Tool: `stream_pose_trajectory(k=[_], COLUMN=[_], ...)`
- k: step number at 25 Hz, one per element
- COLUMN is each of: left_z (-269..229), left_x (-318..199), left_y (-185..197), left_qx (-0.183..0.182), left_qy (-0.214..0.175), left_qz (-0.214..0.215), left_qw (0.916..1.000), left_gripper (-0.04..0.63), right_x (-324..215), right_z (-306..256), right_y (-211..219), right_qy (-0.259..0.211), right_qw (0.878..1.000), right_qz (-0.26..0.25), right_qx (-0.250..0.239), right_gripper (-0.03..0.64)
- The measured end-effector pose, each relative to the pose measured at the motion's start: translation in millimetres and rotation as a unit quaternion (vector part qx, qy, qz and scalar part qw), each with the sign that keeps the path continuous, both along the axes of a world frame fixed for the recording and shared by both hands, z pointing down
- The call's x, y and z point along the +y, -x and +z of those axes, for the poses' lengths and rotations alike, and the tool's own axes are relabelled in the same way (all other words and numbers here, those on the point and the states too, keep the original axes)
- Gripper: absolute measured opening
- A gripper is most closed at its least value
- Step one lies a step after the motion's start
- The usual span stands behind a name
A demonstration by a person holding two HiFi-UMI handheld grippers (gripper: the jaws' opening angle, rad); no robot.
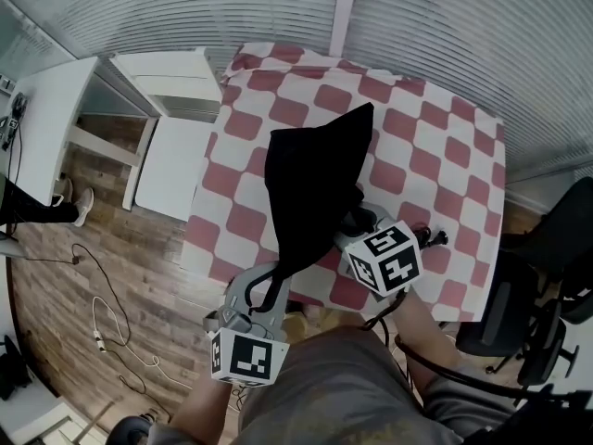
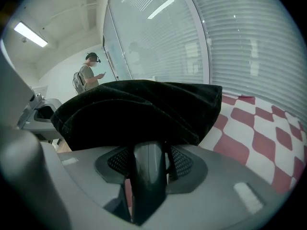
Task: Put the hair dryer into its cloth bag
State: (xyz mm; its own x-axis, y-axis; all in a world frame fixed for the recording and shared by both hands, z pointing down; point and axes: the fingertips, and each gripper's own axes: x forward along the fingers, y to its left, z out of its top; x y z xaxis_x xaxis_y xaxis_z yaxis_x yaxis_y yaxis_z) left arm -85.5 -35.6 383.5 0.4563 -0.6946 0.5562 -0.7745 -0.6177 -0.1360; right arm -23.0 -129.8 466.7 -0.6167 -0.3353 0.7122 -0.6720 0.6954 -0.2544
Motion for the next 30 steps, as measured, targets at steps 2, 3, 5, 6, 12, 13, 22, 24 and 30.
stream_pose_trajectory(k=[2, 3, 5, 6, 12, 13, 22, 24, 30], left_z=[1, 0, -4, -5, 0, 2, 22, 25, 28], left_x=[0, 0, -3, -5, -13, -14, -13, -12, -10], left_y=[-3, -3, 1, 2, 4, 7, 19, 22, 25], left_qx=[-0.01, -0.011, 0.001, 0.01, 0.034, 0.042, 0.078, 0.079, 0.083], left_qy=[-0.001, -0.003, -0.004, -0.003, 0.01, 0.014, 0.047, 0.049, 0.048], left_qz=[0.005, 0.005, -0.004, -0.011, -0.028, -0.038, -0.072, -0.073, -0.064], left_qw=[0.9999, 0.9999, 1.0, 0.9999, 0.999, 0.9983, 0.9932, 0.9929, 0.9934], left_gripper=[0.006, 0.006, 0.006, 0.006, 0.006, 0.006, 0.006, 0.008, 0.008], right_x=[-1, -2, -4, -4, -5, -5, 6, 14, 43], right_z=[2, 2, 5, 8, 26, 28, 24, 13, -27], right_y=[0, -1, -6, -7, -4, -2, -8, -16, -57], right_qy=[0.0, 0.001, 0.008, 0.013, 0.016, 0.017, 0.025, 0.017, -0.019], right_qw=[1.0, 1.0, 0.999, 0.999, 0.999, 0.999, 0.999, 0.999, 0.997], right_qz=[0.009, 0.017, 0.032, 0.037, 0.035, 0.034, 0.029, 0.029, 0.07], right_qx=[-0.001, -0.004, -0.011, -0.012, 0.017, 0.02, 0.028, 0.034, 0.038], right_gripper=[0.212, 0.212, 0.212, 0.213, 0.213, 0.214, 0.288, 0.311, 0.316])
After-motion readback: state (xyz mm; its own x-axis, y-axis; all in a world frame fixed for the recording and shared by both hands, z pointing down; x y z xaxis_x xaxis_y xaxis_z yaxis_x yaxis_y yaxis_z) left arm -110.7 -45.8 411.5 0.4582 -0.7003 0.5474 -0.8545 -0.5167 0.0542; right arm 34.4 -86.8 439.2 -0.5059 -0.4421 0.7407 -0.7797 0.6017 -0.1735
